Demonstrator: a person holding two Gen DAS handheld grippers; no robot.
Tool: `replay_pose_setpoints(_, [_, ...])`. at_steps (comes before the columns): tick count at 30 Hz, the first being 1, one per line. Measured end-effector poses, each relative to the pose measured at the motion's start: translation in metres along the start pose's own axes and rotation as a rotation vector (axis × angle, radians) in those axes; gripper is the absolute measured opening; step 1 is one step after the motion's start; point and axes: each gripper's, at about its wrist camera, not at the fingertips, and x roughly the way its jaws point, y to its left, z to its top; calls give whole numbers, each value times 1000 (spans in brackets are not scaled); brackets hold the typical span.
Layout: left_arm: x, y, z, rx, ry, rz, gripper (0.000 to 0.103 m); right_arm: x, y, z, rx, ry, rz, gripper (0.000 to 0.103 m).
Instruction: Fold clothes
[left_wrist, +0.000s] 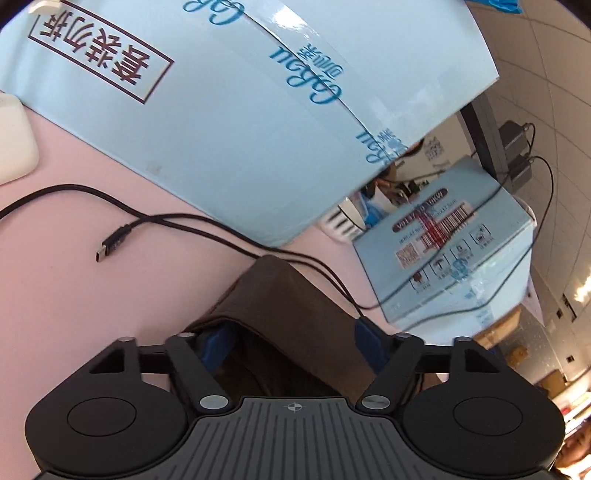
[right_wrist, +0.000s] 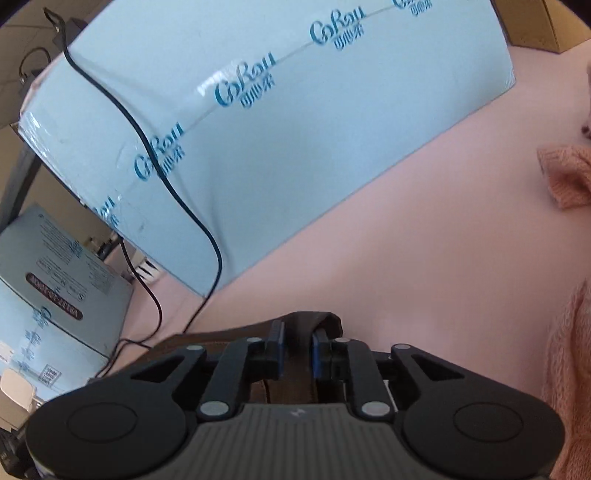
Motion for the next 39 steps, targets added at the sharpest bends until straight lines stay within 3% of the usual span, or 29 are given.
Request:
replay_pose_setpoints(1, [-8,-5,3,17,38,15,87,-12,-1,-2,6,-21,41,55])
replay_pose_setpoints(3, [-24,-14,7,65,118,46,95,-45,-5,-8,12,-80,156,66])
replay_pose_setpoints(5, [-43,-25,7,133,179,80,96,-81,-7,-15,-21,-108,256,73])
replay_pose_setpoints(7, [-69,-35,2,227,230,124,97,-121,-8,-32,-80,-100,316,83])
replay_pose_setpoints(8, [-84,-40,-5,282,234,136,97,-139,-8,-42,-113,-87,327,83])
replay_pose_setpoints(10, [-117,-46,-20,374,192,125,97,-181,-9,-71,-170,-128,301,83])
replay_pose_setpoints(13, [-157,-47,-41,426,42,29,100,-221,-20,-110,-173,-156,232,84])
replay_pose_setpoints(17, [-163,-57,-79,479,15,-35,101,-232,-34,-160,-134,-25,201,83])
replay_pose_setpoints(19, [-153,-66,-95,544,5,8,101,-226,-34,-176,-122,16,167,81])
replay_pose_setpoints(21, [-133,-68,-109,566,0,43,101,-221,-34,-189,-103,8,130,78])
replay_pose_setpoints(23, [-117,-63,-116,513,47,6,101,-220,-29,-196,-121,-15,129,53])
replay_pose_setpoints(24, [-112,-60,-119,496,54,-9,101,-219,-28,-198,-120,-2,131,17])
replay_pose_setpoints(25, [-110,-57,-122,486,48,-20,101,-215,-26,-199,-118,20,130,10])
replay_pose_setpoints(33, [-105,-29,-129,352,-35,-100,101,-224,-11,-193,-172,-92,126,4])
replay_pose_setpoints(39, [-118,-14,-123,276,-90,-126,103,-214,22,-171,-308,-232,54,4])
